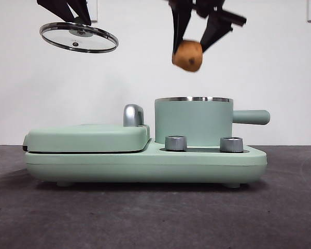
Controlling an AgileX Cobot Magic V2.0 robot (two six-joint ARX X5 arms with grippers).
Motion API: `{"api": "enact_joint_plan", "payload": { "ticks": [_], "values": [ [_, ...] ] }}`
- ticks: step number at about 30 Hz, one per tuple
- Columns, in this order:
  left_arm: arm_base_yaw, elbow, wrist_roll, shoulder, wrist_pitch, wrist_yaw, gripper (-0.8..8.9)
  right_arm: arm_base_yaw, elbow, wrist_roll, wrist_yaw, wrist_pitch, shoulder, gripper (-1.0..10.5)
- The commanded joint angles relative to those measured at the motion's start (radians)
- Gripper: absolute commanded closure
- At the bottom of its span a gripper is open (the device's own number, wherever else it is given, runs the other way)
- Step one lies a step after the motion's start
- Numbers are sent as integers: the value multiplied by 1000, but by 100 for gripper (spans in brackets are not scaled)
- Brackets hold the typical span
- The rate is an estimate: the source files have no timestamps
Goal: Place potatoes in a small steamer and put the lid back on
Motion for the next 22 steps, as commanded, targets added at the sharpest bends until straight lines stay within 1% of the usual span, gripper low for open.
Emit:
{"api": "enact_joint_plan", "payload": {
  "ticks": [1, 5, 10, 22],
  "values": [
    [-5, 39, 6, -8, 20, 0, 808, -8, 19, -29, -2, 14, 48, 787],
    [-5, 39, 4, -8, 13, 3, 808, -20, 18, -83, 3, 23, 97, 787],
    [-6, 39, 4, -8, 5, 4, 808, -29, 18, -98, 2, 47, 152, 787],
    [-6, 39, 4, -8, -3, 4, 808, -32, 18, -144, 11, 26, 219, 787]
  ]
}}
